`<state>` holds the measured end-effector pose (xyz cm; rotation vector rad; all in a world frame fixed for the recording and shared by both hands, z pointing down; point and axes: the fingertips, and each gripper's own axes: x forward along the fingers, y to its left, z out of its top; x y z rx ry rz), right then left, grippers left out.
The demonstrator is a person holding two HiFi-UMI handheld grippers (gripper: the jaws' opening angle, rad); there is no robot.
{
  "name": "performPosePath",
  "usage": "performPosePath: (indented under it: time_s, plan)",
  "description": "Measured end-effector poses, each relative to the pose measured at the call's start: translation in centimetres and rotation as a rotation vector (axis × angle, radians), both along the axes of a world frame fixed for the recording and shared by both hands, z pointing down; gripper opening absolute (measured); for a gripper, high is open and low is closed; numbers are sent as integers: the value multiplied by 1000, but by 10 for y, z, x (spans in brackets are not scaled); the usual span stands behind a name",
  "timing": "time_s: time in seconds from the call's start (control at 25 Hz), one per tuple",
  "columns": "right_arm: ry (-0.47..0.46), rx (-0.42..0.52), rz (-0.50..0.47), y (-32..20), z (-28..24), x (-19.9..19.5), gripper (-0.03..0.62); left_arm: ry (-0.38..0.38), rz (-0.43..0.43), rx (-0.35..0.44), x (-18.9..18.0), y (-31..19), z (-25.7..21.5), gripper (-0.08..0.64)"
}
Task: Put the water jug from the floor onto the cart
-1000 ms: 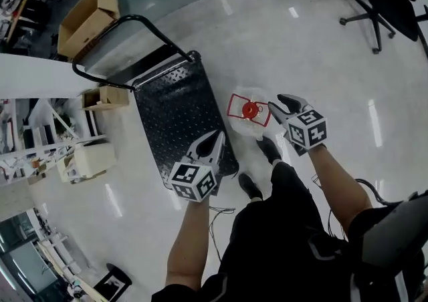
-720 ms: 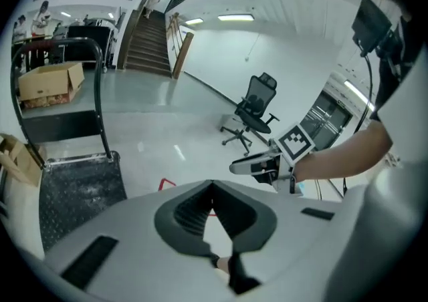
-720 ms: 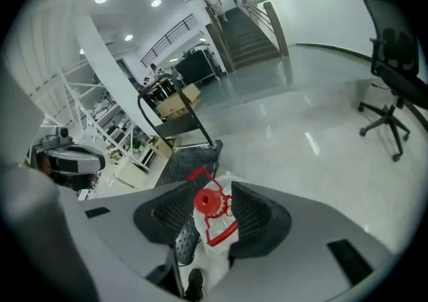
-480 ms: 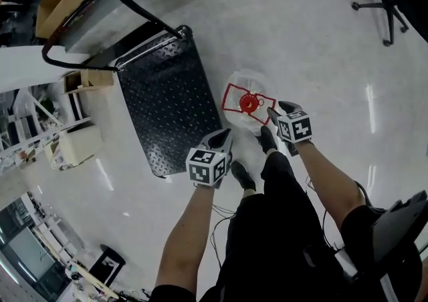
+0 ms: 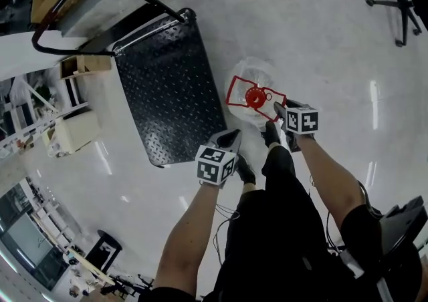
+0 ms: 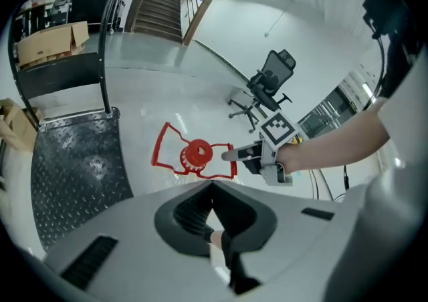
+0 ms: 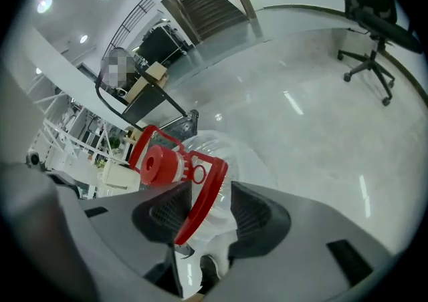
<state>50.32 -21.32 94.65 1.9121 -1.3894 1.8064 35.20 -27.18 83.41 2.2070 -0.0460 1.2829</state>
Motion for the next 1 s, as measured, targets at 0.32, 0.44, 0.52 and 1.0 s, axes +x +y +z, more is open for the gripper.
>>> performPosePath:
  time_s: [0.32,0.44,0.52,1.0]
  plan:
    - [-87,6,13,-8,8,-10,116,-4,-67,-11,-4,-8,1,0]
    - [-115,-5,54,-6,7,-9,90,6,-92,0,-5,-9,-7,2]
    - [-122,26,80,-13,-1,-5,67,17,-123,0,-7,-10,-15,0]
    - [-17,-2,-214,-59,-70,-24,60,125,-363,102,-38,-56,-109,1]
